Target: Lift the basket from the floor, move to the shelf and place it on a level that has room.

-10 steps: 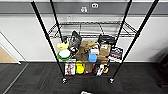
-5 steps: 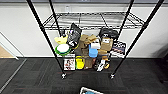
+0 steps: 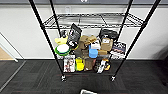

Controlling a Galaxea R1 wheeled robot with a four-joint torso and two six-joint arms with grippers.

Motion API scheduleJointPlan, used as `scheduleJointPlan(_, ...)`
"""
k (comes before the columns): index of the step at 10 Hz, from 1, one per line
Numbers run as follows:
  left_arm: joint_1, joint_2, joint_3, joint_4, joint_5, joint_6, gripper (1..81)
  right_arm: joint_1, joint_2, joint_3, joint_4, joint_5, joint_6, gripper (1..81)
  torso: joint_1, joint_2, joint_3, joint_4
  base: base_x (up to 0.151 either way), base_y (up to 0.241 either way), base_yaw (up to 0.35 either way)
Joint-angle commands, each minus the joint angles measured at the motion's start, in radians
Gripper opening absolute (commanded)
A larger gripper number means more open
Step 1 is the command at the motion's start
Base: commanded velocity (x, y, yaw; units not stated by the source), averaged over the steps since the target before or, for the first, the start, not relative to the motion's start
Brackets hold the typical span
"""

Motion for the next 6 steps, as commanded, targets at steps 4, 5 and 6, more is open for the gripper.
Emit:
scheduleJointPlan(4,-0.103,0.010,0.008,0.009,0.060,0.000,81.1,0.112,-0.028,0.037,-0.007,-0.070,0.016,81.1,0.125,-0.197,0.000,0.000,0.000,0.000,0.000)
scheduleJointPlan(5,-0.103,0.010,0.008,0.009,0.060,0.000,81.1,0.114,-0.027,0.037,-0.007,-0.070,0.016,81.1,0.148,-0.234,0.000,0.000,0.000,0.000,0.000)
scheduleJointPlan(6,-0.103,0.009,0.008,0.009,0.060,0.000,81.1,0.114,-0.021,0.033,-0.007,-0.070,0.024,81.1,0.164,-0.260,0.000,0.000,0.000,0.000,0.000)
